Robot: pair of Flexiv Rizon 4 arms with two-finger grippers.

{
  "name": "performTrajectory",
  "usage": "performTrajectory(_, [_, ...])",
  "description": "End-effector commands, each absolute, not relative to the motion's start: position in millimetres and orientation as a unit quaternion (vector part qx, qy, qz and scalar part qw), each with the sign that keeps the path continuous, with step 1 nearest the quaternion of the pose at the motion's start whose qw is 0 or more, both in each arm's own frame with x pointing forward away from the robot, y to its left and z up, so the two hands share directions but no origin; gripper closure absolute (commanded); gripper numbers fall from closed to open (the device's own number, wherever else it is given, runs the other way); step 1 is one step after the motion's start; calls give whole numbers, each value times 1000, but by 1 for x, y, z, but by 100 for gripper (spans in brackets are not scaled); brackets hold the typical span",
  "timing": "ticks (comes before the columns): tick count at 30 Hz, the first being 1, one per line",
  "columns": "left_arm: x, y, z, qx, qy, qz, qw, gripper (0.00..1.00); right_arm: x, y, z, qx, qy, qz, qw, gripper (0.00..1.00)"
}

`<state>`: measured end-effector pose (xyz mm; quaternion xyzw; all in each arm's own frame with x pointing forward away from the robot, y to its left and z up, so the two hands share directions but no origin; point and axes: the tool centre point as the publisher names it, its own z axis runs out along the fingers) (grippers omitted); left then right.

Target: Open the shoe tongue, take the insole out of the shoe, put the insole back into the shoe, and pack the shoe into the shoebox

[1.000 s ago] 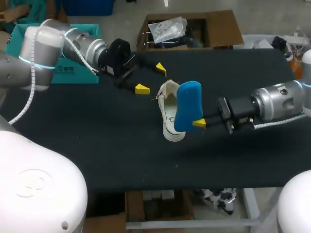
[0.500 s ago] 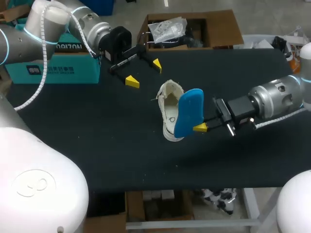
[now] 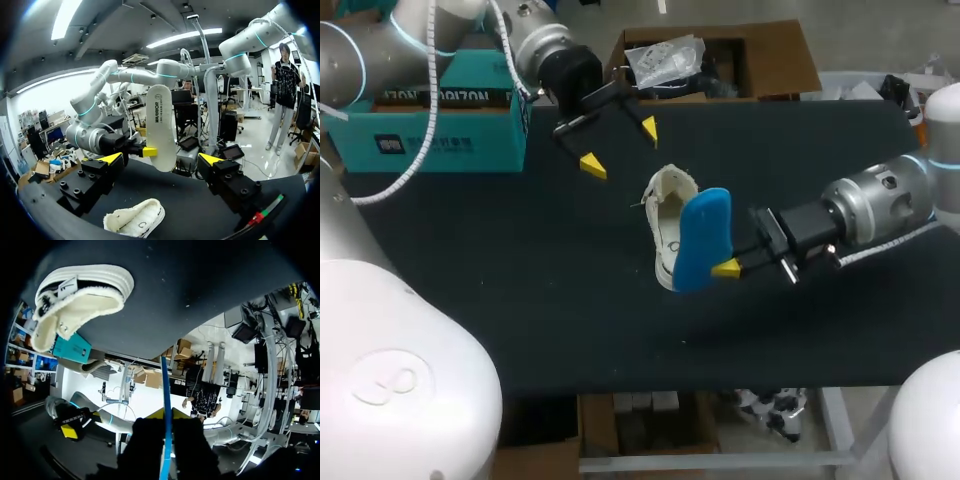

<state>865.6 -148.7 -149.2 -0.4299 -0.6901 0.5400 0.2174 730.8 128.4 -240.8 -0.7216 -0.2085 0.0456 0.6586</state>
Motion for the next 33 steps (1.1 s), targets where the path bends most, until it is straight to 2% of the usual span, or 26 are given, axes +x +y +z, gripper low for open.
performTrajectory(1, [872, -148, -150, -489, -675, 485, 264, 0, 726, 131, -242, -716, -222, 46, 660, 100])
performTrajectory(16, [878, -136, -170, -487, -673, 504, 237, 0, 718, 132, -237, -709, -262, 42, 654, 100])
performTrajectory(33, [881, -134, -169, -488, -666, 511, 238, 0, 716, 134, -234, -704, -265, 50, 658, 100])
